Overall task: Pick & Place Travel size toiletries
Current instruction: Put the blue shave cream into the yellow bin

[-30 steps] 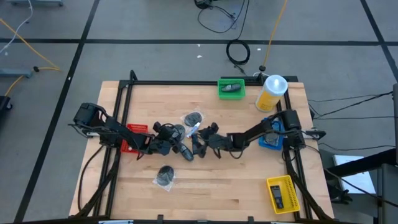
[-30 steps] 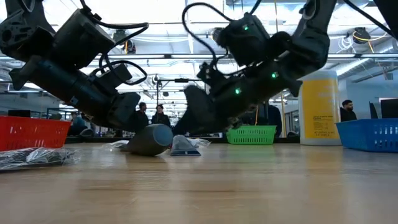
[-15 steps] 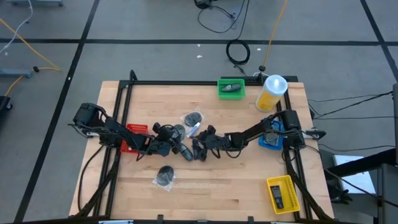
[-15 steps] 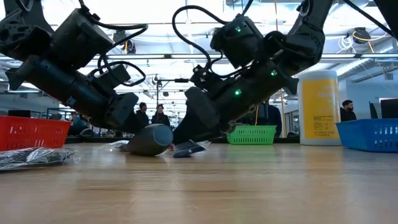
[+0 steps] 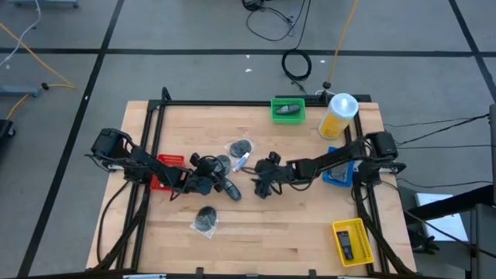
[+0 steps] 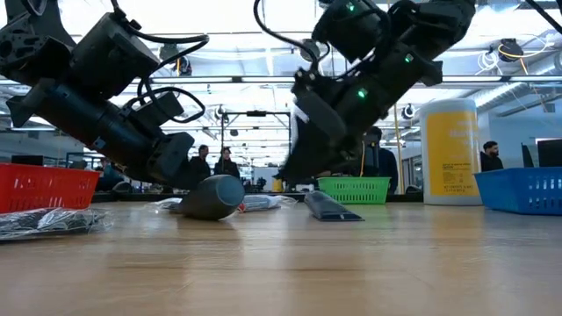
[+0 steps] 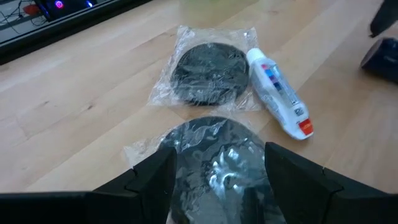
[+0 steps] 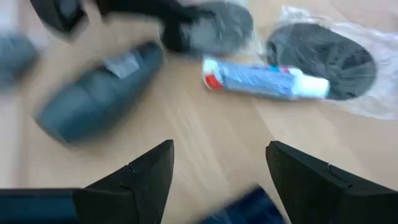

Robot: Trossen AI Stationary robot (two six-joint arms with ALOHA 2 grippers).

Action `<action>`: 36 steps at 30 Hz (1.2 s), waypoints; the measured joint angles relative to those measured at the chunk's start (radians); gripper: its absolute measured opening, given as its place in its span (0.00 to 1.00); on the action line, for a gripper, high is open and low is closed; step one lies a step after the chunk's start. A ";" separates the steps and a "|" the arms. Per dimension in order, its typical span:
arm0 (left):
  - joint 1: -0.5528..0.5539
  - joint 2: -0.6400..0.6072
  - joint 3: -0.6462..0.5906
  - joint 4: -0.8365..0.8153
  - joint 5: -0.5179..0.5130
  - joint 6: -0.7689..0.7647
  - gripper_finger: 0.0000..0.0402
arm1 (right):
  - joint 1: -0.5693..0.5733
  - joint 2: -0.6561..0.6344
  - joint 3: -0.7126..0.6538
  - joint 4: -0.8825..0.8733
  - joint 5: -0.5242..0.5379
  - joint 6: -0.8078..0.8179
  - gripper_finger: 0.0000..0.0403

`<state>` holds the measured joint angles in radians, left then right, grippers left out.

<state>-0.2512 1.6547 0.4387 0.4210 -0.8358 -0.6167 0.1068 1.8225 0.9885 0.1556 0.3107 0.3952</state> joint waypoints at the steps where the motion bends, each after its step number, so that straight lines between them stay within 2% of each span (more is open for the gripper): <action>1: 0.000 0.000 0.000 0.000 0.000 -0.003 0.60 | 0.003 0.001 -0.010 0.004 0.001 0.038 0.61; 6: 0.000 0.000 0.000 -0.005 -0.001 -0.013 0.60 | 0.022 0.004 -0.055 -0.006 0.038 0.247 0.61; 9: 0.000 0.000 0.000 -0.005 -0.001 -0.013 0.60 | 0.056 0.006 -0.075 -0.011 0.109 0.246 0.61; 13: 0.000 0.000 0.000 -0.004 -0.001 -0.013 0.60 | 0.084 0.003 -0.079 -0.002 0.194 0.157 0.61; 18: 0.000 0.000 0.000 -0.003 -0.001 -0.014 0.60 | 0.097 -0.083 -0.077 -0.034 0.212 0.093 0.61; 24: -0.001 0.000 0.000 -0.005 -0.001 -0.015 0.60 | 0.155 -0.224 -0.082 -0.237 0.213 0.191 0.61; 26: -0.001 0.000 0.000 -0.008 -0.001 -0.017 0.60 | 0.179 -0.246 -0.105 -0.250 0.219 0.247 0.61; 34: -0.001 0.000 0.000 -0.007 0.000 -0.021 0.60 | 0.258 -0.179 -0.219 -0.159 0.357 0.437 0.61; 36: -0.001 0.000 0.000 -0.007 -0.001 -0.021 0.60 | 0.259 -0.138 -0.229 -0.089 0.354 0.443 0.61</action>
<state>-0.2523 1.6547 0.4385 0.4145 -0.8364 -0.6376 0.3655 1.6841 0.7594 0.0669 0.6650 0.8385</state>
